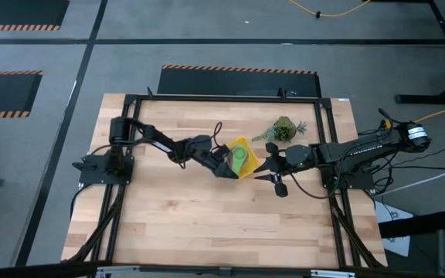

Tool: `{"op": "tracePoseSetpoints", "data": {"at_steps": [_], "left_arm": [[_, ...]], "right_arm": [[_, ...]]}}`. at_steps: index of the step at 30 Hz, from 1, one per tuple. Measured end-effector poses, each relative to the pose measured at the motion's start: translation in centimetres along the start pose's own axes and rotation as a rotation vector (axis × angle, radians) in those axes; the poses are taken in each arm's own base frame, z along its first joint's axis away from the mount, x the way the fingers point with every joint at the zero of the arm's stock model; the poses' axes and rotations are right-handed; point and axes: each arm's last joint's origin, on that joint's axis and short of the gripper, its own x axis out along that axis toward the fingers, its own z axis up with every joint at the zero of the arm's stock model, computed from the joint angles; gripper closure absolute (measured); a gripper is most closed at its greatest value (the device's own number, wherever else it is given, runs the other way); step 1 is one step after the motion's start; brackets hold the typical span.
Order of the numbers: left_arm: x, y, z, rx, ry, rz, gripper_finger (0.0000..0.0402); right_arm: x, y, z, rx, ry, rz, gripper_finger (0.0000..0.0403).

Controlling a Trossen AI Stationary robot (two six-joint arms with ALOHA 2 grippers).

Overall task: Nest measuring cups in basket
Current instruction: Put the stacked measuring cups into the yellow bin

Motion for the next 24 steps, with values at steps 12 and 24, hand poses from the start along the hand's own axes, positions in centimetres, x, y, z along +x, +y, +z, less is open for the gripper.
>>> {"op": "tracePoseSetpoints", "data": {"at_steps": [12,24], "left_arm": [[0.07,0.4,-0.16,-0.022,0.005,0.014,0.031],[0.06,0.42,-0.15,-0.023,-0.002,0.019,0.0302]], "right_arm": [[-0.01,0.0,0.01,-0.003,-0.001,0.0,0.0295],[0.0,0.0,0.0,-0.003,0.0,0.0,0.0295]]}}
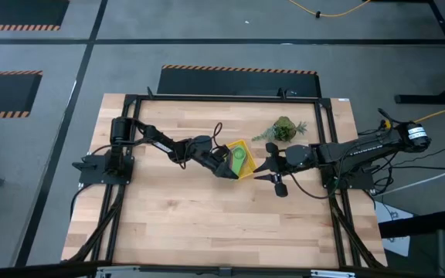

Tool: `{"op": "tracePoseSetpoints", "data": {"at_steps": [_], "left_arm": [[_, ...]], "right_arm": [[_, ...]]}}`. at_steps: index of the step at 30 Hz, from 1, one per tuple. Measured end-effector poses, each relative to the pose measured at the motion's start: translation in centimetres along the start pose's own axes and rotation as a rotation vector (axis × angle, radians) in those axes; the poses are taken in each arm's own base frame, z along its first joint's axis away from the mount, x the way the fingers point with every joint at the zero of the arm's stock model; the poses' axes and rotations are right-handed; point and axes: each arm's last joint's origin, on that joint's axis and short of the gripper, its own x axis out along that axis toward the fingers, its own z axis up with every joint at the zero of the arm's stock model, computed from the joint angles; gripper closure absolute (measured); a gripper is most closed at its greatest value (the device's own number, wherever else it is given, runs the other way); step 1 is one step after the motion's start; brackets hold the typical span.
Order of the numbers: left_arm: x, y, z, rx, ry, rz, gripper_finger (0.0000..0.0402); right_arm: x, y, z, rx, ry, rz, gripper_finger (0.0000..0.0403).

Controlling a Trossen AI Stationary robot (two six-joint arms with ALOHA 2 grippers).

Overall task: Nest measuring cups in basket
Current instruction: Put the stacked measuring cups into the yellow bin

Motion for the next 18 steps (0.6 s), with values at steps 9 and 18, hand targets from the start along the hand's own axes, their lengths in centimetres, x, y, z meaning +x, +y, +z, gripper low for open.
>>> {"op": "tracePoseSetpoints", "data": {"at_steps": [9,18], "left_arm": [[-0.01,0.03,0.0,-0.047,0.002,0.002,0.0265],[-0.42,0.25,0.55,-0.059,0.013,-0.01,0.0237]], "right_arm": [[-0.01,0.0,0.0,0.0,0.0,0.0,0.0295],[-0.01,0.0,-0.01,0.0,0.0,0.0,0.0295]]}}
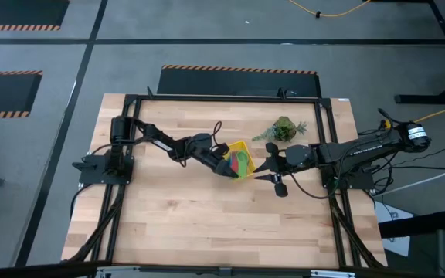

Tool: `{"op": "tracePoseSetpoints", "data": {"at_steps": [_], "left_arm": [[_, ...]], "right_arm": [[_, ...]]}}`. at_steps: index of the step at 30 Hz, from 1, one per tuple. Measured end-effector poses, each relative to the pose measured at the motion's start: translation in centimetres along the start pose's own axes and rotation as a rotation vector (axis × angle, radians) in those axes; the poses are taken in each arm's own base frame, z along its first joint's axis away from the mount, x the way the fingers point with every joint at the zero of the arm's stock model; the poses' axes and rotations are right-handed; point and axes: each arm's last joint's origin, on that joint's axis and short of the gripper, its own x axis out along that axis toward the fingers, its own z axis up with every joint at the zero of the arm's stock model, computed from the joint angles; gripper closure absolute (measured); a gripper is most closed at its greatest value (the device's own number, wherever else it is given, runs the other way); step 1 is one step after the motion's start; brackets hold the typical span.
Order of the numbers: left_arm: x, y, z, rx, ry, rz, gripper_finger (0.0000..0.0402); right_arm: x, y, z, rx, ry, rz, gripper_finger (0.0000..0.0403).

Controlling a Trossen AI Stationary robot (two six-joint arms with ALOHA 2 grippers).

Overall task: Nest measuring cups in basket
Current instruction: Put the stacked measuring cups into the yellow bin

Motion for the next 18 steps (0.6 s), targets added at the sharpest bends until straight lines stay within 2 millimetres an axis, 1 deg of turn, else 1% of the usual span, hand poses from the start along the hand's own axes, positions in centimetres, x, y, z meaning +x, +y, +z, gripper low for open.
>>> {"op": "tracePoseSetpoints", "data": {"at_steps": [11,18], "left_arm": [[-1.1,0.7,1.4,-0.085,0.027,-0.019,0.0236],[-1.3,0.7,1.4,-0.139,0.087,-0.042,0.0236]], "right_arm": [[0.0,0.0,0.0,0.0,0.0,0.001,0.0295],[0.0,0.0,0.0,0.0,0.003,0.001,0.0295]]}}
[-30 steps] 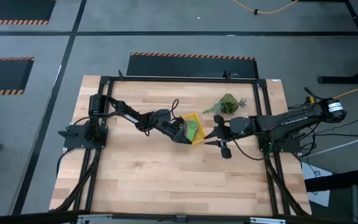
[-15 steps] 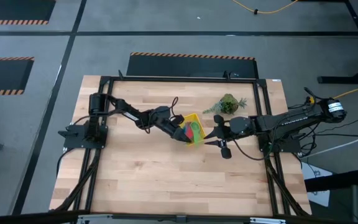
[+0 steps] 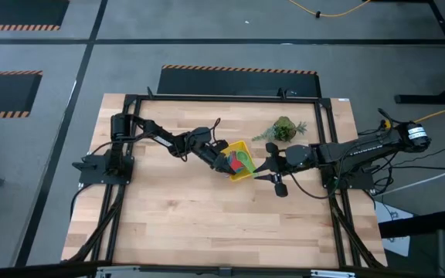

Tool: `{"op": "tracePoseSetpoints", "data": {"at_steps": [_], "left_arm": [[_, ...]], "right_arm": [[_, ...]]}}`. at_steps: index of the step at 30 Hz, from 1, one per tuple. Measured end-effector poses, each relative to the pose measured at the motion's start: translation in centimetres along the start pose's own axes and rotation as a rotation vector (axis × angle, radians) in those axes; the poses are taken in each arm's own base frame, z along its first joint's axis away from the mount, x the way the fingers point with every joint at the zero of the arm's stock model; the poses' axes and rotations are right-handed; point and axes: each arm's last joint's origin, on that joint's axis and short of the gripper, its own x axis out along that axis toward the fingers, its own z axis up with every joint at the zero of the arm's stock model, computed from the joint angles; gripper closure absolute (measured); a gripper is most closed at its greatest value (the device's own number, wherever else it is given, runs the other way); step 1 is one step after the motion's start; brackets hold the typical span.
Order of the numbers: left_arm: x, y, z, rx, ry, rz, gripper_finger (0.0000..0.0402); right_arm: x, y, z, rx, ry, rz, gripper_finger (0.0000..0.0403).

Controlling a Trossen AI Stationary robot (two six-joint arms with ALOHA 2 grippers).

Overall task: Nest measuring cups in basket
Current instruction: Put the stacked measuring cups into the yellow bin

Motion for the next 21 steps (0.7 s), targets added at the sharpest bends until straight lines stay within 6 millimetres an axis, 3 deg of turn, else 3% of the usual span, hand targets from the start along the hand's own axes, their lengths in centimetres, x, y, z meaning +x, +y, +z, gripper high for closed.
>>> {"op": "tracePoseSetpoints", "data": {"at_steps": [21], "left_arm": [[-0.59,-0.09,-0.04,-0.195,0.205,-0.051,0.0237]], "right_arm": [[0.0,0.0,-0.01,0.003,0.001,0.0,0.0295]]}}
